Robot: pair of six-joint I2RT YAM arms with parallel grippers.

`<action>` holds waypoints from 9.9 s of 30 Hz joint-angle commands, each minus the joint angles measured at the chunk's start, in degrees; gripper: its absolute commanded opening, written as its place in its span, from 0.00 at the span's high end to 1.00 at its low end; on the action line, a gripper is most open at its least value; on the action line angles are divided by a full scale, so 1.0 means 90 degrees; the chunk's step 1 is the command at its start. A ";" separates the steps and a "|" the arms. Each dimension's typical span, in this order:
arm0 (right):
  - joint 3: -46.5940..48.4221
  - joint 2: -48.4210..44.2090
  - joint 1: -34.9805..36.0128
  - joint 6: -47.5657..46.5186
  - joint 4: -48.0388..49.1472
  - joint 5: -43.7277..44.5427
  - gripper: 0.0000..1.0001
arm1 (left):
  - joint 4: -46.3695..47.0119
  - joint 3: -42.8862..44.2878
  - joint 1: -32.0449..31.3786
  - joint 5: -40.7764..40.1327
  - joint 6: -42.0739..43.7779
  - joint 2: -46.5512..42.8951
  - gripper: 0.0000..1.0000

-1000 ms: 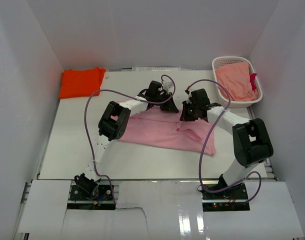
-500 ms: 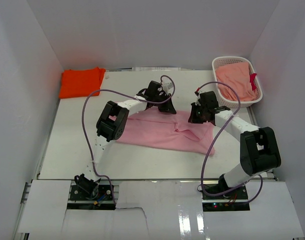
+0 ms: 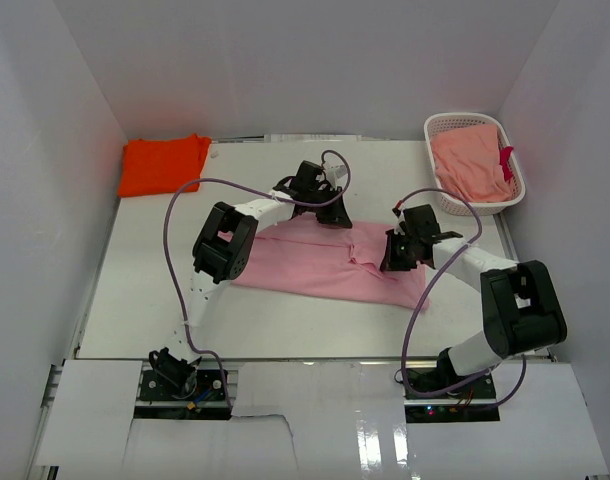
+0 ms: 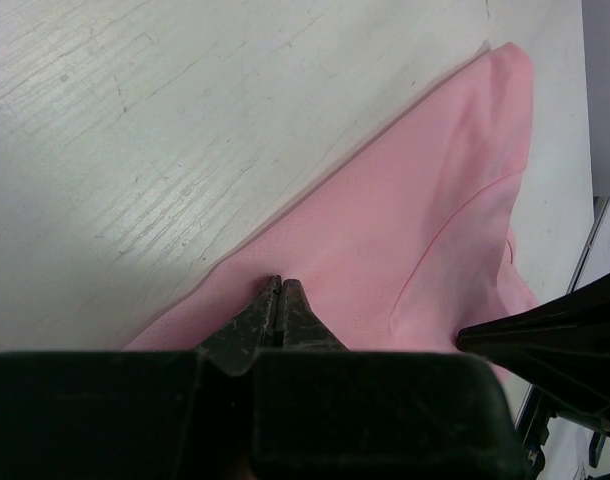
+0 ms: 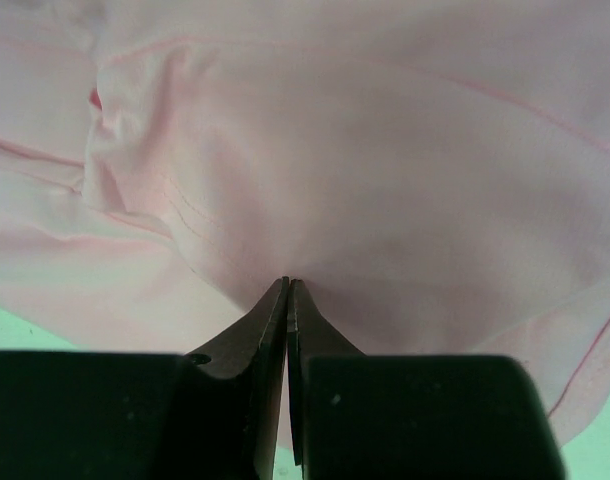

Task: Fold and stack the t-shirts
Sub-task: Fold the other side of the tshirt into a rectangle, then rotate the tshirt 90 degrees

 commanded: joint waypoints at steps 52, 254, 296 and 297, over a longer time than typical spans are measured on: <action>0.0206 -0.0071 -0.1590 0.0557 0.0035 0.0260 0.17 | 0.0700 -0.3917 0.2094 -0.0389 -0.0101 -0.3598 0.46; 0.3086 0.2801 -0.1171 0.0665 0.0387 -0.0336 0.23 | -0.0520 0.1209 0.0668 0.1563 0.0485 0.0650 0.34; 0.8300 0.6267 -0.0790 0.0264 -0.1126 -0.1732 0.20 | 0.1852 -0.2784 0.1439 -0.1054 -0.1107 -0.1420 0.31; 0.8582 0.6345 -0.0771 0.0264 -0.1194 -0.1742 0.20 | 0.1872 -0.2834 0.1439 -0.1141 -0.1155 -0.1449 0.31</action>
